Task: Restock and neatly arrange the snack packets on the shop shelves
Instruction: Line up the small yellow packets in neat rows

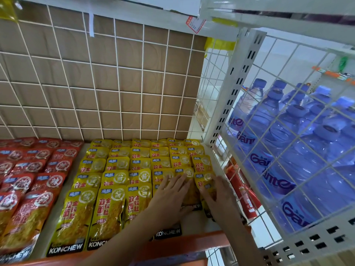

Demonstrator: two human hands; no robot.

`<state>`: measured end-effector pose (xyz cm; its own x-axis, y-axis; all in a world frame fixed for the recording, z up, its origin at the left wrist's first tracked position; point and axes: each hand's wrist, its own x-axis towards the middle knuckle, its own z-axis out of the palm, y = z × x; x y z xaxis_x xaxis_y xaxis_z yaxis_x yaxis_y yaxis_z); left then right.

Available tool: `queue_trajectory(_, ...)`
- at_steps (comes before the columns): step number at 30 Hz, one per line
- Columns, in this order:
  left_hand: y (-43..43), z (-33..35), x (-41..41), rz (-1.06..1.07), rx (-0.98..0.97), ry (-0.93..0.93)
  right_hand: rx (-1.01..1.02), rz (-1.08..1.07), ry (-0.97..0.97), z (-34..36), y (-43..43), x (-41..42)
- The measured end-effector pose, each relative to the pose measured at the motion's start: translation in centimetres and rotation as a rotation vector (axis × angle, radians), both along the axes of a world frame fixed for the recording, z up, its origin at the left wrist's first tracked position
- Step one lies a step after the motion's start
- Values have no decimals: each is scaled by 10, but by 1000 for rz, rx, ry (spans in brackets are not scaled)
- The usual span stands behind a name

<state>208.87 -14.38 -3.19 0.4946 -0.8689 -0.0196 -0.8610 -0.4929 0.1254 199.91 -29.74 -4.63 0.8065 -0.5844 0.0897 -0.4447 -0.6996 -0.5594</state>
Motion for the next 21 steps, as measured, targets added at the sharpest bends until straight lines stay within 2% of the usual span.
queue_trajectory(4, 1, -1, 0, -1, -34, 9, -2, -13, -61, 10, -8, 9)
queue_trajectory(8, 0, -3, 0, -3, -36, -14, 35, 114, -146, 31, -12, 29)
queue_trajectory(15, 1, -9, 3, -12, -77, -27, -43, 477, 103, 41, -14, 91)
queue_trajectory(18, 0, -8, 2, -7, -91, -27, -77, 512, 182, 39, -17, 102)
queue_trajectory(21, -1, -5, 1, 18, -70, -9, -67, 518, 174, 41, -21, 105)
